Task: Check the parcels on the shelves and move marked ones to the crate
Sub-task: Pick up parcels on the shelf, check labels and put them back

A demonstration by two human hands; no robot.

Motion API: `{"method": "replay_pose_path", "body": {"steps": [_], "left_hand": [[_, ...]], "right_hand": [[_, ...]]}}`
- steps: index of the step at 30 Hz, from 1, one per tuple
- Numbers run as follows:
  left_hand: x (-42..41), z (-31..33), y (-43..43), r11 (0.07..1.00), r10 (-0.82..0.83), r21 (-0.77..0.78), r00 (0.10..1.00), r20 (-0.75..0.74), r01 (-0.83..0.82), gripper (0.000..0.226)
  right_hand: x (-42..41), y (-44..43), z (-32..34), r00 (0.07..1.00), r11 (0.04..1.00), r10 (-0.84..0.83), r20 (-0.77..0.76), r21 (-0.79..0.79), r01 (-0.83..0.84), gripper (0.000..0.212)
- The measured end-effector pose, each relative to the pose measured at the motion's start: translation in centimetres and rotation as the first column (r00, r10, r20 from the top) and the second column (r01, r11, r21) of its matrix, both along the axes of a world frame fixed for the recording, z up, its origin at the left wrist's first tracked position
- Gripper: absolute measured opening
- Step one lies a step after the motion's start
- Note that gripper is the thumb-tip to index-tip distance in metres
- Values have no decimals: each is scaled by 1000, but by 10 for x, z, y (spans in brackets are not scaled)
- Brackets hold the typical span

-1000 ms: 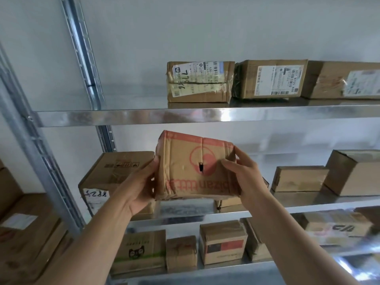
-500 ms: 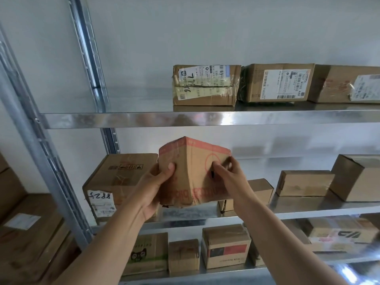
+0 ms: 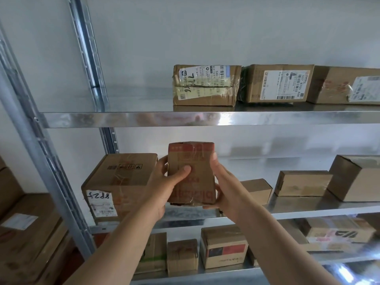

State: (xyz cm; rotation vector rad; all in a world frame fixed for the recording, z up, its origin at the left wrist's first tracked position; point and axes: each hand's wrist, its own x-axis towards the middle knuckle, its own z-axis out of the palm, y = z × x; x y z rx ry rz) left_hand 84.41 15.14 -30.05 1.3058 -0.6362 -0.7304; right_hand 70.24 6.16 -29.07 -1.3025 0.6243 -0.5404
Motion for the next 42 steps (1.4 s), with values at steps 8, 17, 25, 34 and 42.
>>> {"method": "replay_pose_path", "body": {"steps": [8,17,25,34,42], "left_hand": [[-11,6,-1,998,-66,14,994,87,65,47],[-10,3,-3,1000,9,11,999,48,-9,21],[4,-3,-5,996,81,27,990,117,-85,17],[19,-5,-2,991,129,20,980,153,-134,40],[19,1,0,990,130,30,984,119,-134,29]], "right_hand": [[-4,-2,-4,945,946,-318,72,80,313,40],[-21,-17,-7,892,877,-447,72,232,420,39],[-30,-30,-18,916,865,-397,60,358,351,51],[-36,-40,-27,957,871,-266,115,454,188,58],[-28,-47,-33,977,899,-211,39,400,178,59]]}}
